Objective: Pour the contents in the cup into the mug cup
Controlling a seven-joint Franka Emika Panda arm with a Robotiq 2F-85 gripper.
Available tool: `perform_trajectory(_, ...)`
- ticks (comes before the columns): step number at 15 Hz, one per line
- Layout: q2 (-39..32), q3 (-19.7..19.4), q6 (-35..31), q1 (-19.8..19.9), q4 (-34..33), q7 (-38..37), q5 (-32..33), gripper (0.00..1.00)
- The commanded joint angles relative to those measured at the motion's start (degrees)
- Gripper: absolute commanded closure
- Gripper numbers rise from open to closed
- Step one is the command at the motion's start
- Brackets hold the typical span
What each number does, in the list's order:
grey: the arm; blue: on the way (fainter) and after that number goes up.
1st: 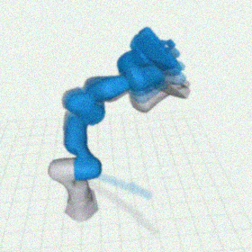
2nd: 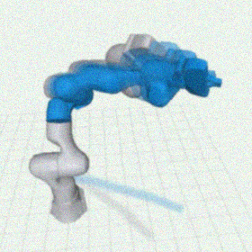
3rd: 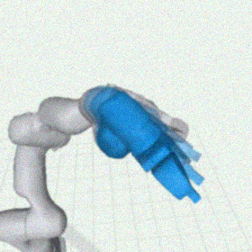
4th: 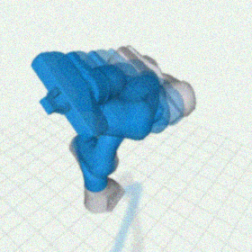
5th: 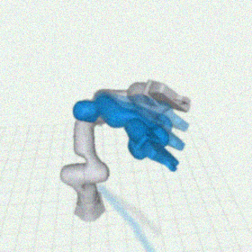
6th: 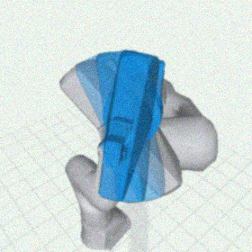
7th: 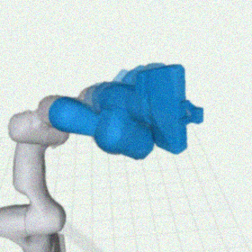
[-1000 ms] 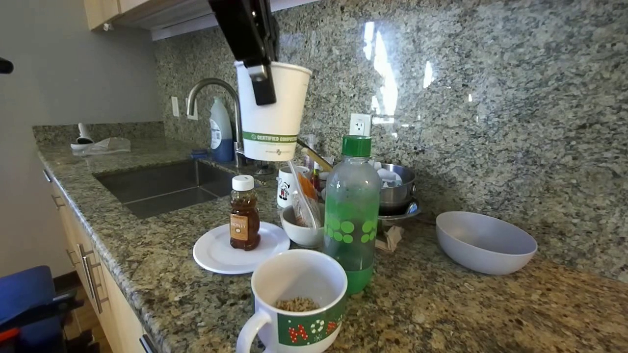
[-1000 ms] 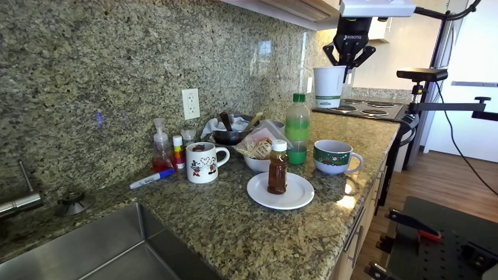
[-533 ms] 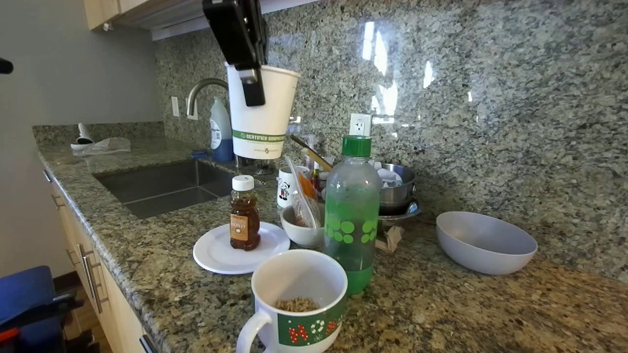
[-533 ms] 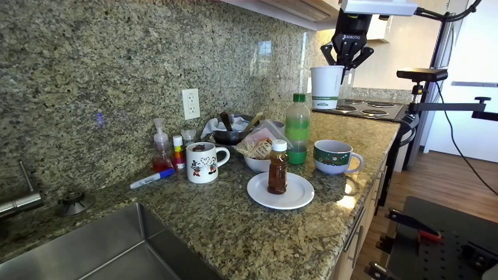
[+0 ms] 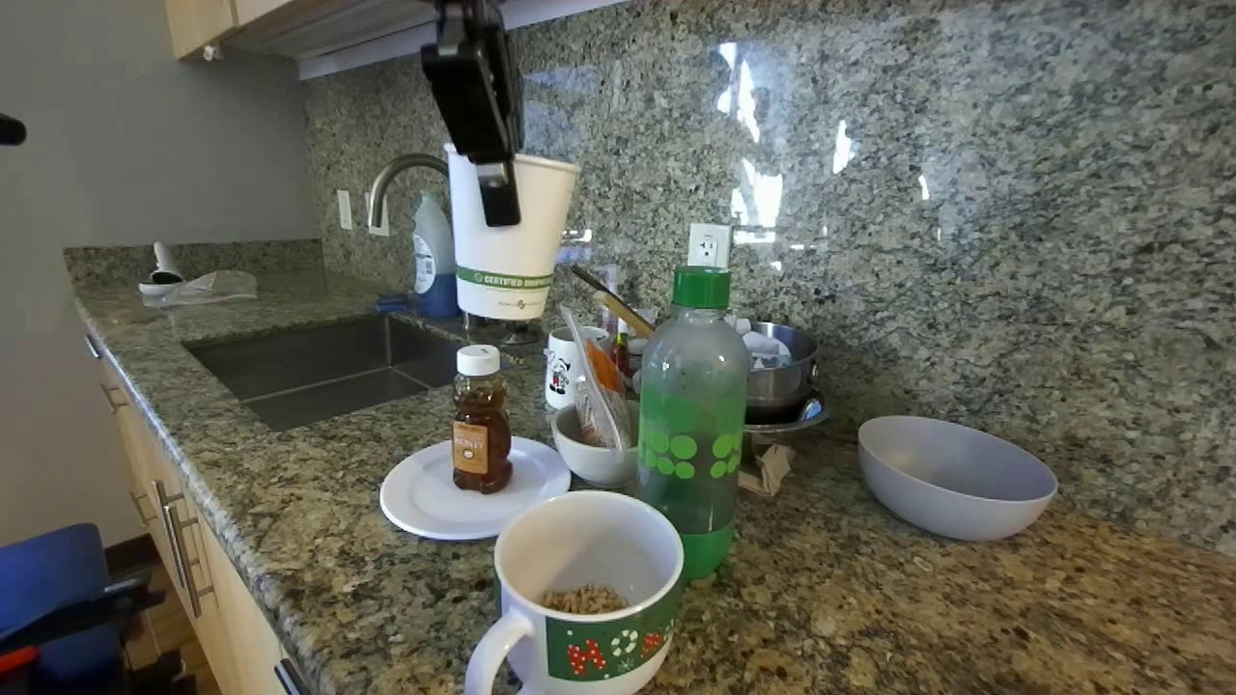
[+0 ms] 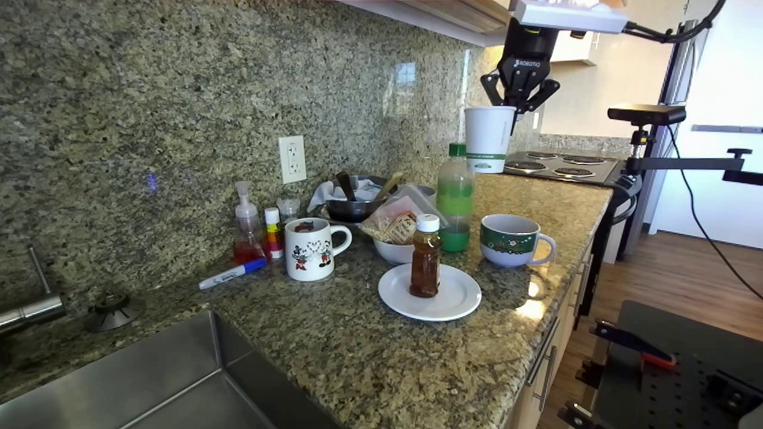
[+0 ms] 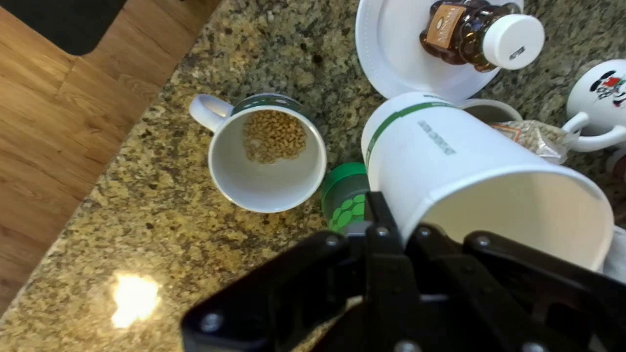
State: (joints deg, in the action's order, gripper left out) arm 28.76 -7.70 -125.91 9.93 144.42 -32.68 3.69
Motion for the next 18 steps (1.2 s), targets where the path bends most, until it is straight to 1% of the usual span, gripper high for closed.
perform_trajectory(1,-6.2,1.8,-5.2,-2.6,-1.7,7.3,-6.6,0.98)
perform_trajectory(5,-13.1,4.3,-8.4,-7.8,-5.2,15.0,-12.9,0.98)
perform_trajectory(8,-18.2,6.7,-10.0,-10.9,-8.4,18.8,-14.8,0.98)
perform_trajectory(11,-23.1,8.9,-12.4,-13.0,-10.8,21.7,-15.0,0.98)
perform_trajectory(14,-27.6,10.7,-16.3,-14.7,-11.8,24.5,-16.1,0.98)
perform_trajectory(18,-33.0,12.7,-22.9,-15.9,-11.8,29.2,-21.0,0.98)
